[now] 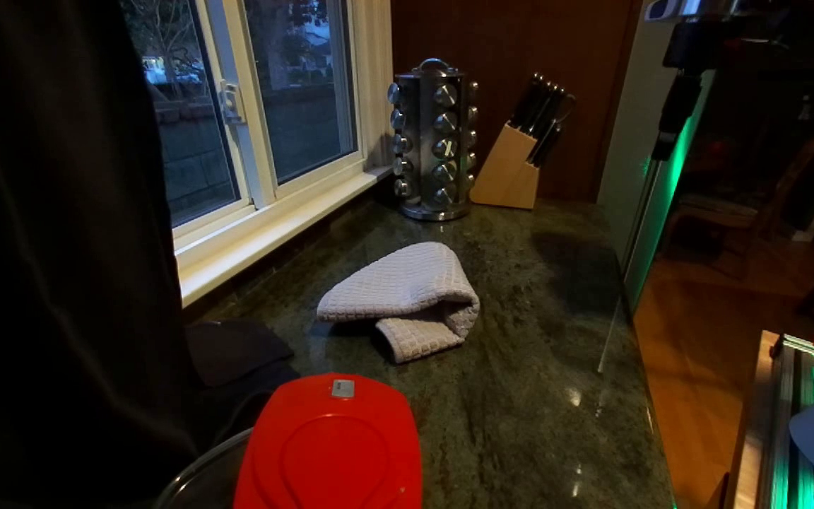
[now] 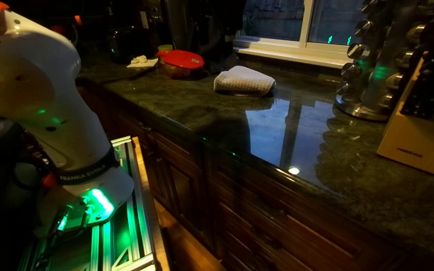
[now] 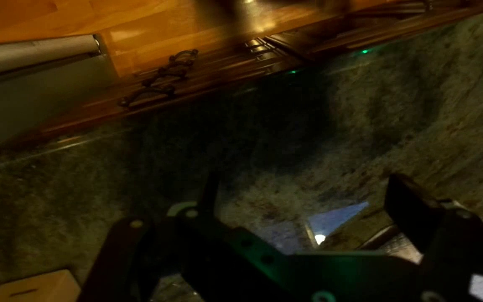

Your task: Wipe the counter top using the napkin

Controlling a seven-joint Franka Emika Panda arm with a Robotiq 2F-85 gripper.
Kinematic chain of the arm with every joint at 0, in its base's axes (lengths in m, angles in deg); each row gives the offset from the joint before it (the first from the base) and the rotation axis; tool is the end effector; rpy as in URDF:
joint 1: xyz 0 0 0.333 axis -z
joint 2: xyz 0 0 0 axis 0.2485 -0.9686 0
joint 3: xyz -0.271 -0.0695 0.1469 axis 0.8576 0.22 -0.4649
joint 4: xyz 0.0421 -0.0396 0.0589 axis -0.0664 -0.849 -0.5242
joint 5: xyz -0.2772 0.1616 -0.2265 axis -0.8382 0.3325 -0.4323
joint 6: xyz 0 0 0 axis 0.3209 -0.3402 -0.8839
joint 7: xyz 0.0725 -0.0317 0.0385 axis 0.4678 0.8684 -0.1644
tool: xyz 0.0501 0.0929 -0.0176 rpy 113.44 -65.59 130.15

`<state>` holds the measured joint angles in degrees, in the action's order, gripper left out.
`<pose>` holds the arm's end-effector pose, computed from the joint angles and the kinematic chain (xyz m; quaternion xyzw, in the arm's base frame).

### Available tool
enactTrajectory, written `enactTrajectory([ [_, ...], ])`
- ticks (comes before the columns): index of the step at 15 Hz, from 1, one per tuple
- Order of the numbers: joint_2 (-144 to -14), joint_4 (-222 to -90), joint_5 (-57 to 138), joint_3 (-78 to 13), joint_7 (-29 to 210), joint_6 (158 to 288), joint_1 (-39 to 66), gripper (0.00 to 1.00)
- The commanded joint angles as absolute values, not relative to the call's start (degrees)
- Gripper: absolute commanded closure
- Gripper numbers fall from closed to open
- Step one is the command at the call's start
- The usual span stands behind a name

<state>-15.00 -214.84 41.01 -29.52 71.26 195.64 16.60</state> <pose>0.3071 -0.0534 0.4921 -0.9964 -0.0747 -0.0338 0.0204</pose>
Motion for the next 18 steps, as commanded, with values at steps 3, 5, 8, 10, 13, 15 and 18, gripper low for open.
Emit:
enactTrajectory([
  [3, -16.17, -220.92, 47.18, -36.92, 75.08, 204.44, 6.98, 0.0],
  [5, -18.64, -221.53, 49.21, -39.86, 77.24, 210.0, 4.01, 0.0],
  [8, -25.65, -220.16, 49.95, -43.5, 79.36, 219.94, 0.91, 0.0],
  [10, -30.56, -218.68, 49.03, -45.22, 80.9, 226.24, 0.22, 0.0],
  [13, -38.8, -215.23, 48.01, -46.47, 82.45, 233.37, 0.44, 0.0],
  [15, -43.93, -212.09, 47.92, -46.61, 82.9, 235.66, 0.6, 0.0],
  [18, -51.31, -206.67, 47.12, -47.07, 83.49, 237.35, 1.06, 0.0],
])
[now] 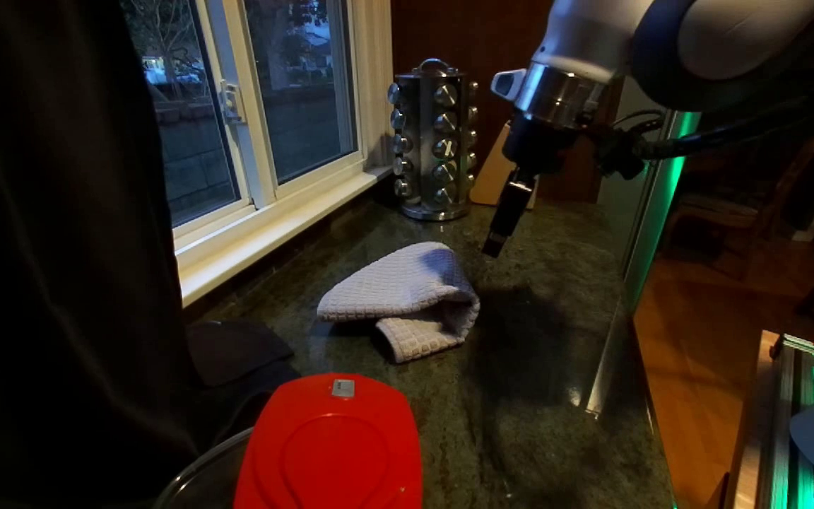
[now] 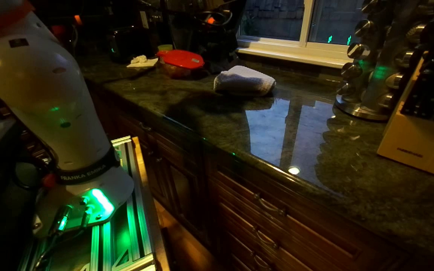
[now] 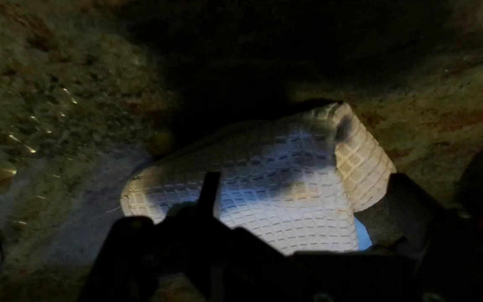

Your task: Wipe the counter top using the napkin

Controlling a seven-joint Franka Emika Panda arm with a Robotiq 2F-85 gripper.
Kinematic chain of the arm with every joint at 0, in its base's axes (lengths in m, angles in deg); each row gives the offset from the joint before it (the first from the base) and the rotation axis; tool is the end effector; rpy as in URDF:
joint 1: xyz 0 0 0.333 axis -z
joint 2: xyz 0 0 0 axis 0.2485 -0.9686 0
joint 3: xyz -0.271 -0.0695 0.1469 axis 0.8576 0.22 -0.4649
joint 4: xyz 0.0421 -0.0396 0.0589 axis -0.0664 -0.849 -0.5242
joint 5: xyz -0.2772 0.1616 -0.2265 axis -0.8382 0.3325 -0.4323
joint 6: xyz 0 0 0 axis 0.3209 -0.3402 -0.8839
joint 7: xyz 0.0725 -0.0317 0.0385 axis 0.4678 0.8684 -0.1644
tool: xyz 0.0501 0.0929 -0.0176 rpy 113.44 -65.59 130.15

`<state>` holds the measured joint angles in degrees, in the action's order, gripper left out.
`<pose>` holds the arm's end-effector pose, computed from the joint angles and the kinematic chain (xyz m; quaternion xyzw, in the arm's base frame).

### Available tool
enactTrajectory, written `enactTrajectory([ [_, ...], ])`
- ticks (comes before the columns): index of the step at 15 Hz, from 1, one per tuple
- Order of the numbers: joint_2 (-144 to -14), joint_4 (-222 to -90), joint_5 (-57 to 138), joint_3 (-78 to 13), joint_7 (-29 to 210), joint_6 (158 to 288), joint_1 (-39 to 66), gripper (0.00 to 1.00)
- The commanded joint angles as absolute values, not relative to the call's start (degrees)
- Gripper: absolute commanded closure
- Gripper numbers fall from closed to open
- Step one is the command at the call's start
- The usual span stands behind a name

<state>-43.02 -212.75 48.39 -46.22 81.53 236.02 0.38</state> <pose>0.4013 0.1758 0.3988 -0.9654 -0.2099 -0.1524 0.0276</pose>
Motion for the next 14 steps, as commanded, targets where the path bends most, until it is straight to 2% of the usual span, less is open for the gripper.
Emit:
enactTrajectory([
  [1, -53.52, -204.93, 47.02, -47.14, 83.67, 237.46, 1.13, 0.0],
  [10, -68.55, -195.0, 38.64, -46.71, 90.12, 237.06, 1.94, 0.0],
  [11, -69.6, -194.81, 37.35, -46.5, 91.06, 237.02, 1.8, 0.06],
  [12, -70.46, -194.73, 36.69, -46.38, 91.59, 236.67, 1.6, 0.26],
  [14, -71.9, -194.84, 34.7, -46.04, 92.91, 236.53, 1.21, 0.3],
])
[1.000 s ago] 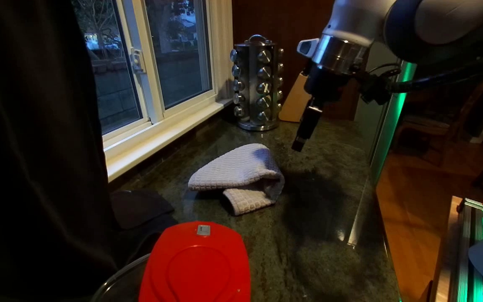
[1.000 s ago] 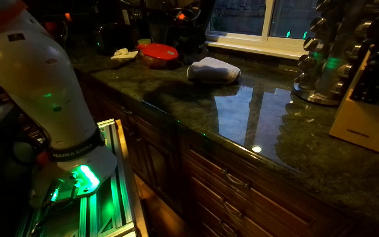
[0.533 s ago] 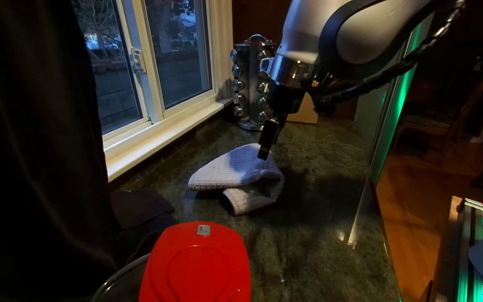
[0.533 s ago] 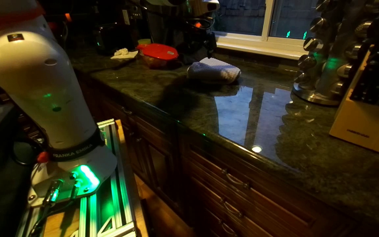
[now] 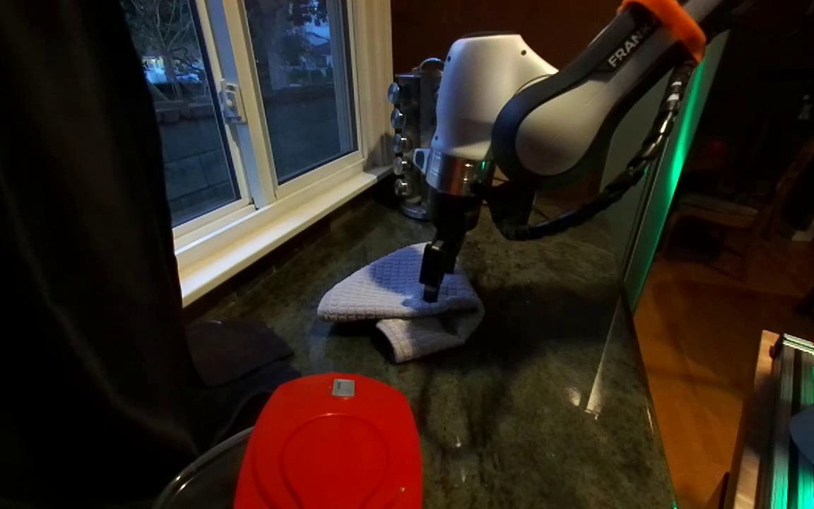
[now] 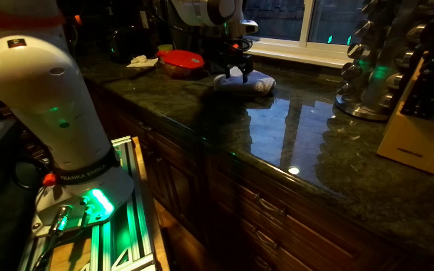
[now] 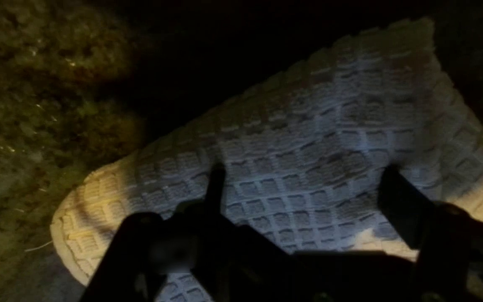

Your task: Wipe the counter top using the napkin

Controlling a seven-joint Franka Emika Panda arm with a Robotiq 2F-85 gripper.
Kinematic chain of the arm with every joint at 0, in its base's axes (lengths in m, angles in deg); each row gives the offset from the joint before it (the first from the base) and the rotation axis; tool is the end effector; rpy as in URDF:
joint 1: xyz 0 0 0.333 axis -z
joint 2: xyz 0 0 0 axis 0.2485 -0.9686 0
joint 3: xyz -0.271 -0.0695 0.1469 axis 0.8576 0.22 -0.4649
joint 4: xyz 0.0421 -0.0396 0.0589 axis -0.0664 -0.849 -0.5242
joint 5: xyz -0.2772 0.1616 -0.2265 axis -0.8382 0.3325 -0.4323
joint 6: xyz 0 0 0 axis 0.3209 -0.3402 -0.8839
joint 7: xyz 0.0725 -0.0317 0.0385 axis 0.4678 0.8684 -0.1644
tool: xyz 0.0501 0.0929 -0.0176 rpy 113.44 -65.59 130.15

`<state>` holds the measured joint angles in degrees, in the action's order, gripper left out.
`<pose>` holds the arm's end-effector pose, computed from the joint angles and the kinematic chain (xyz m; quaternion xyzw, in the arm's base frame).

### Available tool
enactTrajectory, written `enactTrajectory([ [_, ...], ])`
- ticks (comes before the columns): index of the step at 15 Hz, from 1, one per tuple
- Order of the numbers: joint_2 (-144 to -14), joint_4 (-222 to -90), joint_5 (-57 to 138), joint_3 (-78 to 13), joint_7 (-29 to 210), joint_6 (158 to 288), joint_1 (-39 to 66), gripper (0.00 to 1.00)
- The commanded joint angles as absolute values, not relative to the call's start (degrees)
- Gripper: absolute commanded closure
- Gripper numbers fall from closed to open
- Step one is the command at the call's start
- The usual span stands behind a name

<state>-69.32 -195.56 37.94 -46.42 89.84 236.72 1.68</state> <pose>0.4965 0.2106 0.3110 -0.9759 -0.2002 -0.0861 0.0041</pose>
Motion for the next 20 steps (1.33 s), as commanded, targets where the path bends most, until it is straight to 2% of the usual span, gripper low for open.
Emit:
enactTrajectory([
  [1, -72.26, -195.07, 34.47, -46.09, 93.25, 236.18, 1.04, 0.36],
  [2, -72.5, -195.32, 34.32, -46.14, 93.44, 235.87, 0.9, 0.47],
  [9, -69.61, -197.49, 32.6, -46.2, 95.44, 233.39, -0.06, 0.97],
  [10, -68.66, -198.07, 32.17, -46.05, 96.12, 232.63, 0.04, 1.0],
  [16, -60.04, -206.02, 30.67, -43.76, 98.38, 226.3, 3.5, 0.98],
  [20, -51.8, -213.58, 29.54, -39.56, 97.13, 224.59, 9.67, 0.98],
])
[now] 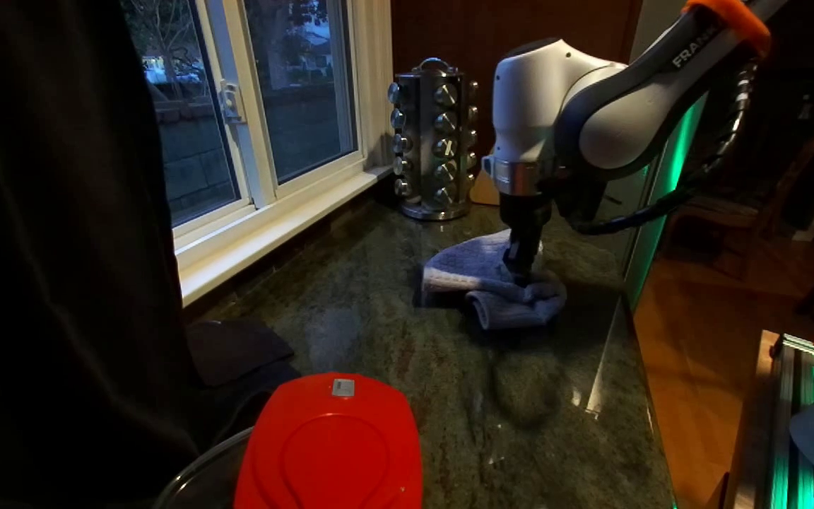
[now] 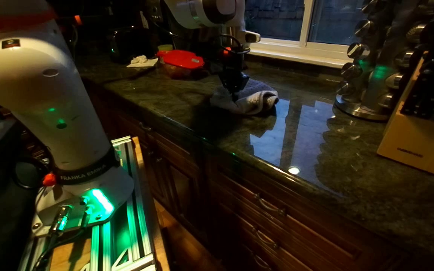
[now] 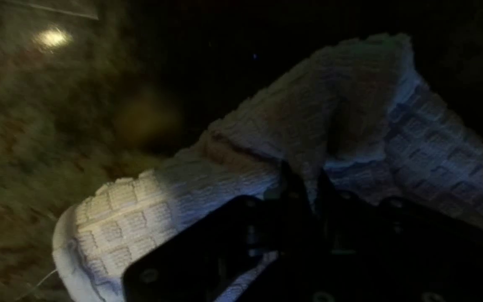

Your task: Wipe the counter top using the napkin

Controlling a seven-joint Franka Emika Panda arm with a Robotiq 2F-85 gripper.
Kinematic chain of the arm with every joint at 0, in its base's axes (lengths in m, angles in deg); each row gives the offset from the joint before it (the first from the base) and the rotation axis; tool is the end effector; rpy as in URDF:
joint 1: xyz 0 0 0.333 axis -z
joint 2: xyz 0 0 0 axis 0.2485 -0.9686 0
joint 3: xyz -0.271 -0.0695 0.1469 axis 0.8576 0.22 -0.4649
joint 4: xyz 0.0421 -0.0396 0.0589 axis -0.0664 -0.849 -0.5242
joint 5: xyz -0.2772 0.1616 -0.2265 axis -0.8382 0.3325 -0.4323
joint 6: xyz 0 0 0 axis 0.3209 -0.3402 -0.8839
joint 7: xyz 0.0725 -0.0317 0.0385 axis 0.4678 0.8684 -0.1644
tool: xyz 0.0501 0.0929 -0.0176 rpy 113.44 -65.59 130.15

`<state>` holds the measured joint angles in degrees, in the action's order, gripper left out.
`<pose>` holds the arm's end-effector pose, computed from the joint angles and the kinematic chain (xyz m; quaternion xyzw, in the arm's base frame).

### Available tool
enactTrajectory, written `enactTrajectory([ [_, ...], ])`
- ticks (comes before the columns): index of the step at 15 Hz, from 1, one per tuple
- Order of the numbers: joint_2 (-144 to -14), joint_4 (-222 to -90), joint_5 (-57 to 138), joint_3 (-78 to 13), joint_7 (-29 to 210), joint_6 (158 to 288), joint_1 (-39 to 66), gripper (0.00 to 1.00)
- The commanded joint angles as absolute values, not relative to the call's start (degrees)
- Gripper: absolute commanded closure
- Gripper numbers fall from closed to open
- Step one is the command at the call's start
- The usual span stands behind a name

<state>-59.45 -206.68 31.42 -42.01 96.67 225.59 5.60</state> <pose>0.4443 0.1131 0.2990 0.9911 0.1115 -0.0091 0.0727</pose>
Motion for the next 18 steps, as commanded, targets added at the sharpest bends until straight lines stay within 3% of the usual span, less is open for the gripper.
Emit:
enactTrajectory([
  [1, -50.23, -214.92, 29.28, -38.19, 96.44, 224.6, 11.63, 0.98],
  [7, -49.11, -214.65, 30.28, -29.25, 89.02, 224.84, 22.59, 0.98],
  [8, -49.23, -214.69, 29.92, -31.17, 90.48, 225.24, 21.49, 0.91],
  [13, -49.27, -214.58, 29.99, -29.55, 88.95, 225.24, 23.16, 0.91],
  [14, -51.22, -213.67, 32.73, -29.15, 87.52, 226.16, 22.25, 0.98],
  [18, -57.39, -210.45, 34.68, -29.61, 88.24, 233.38, 21.73, 0.98],
])
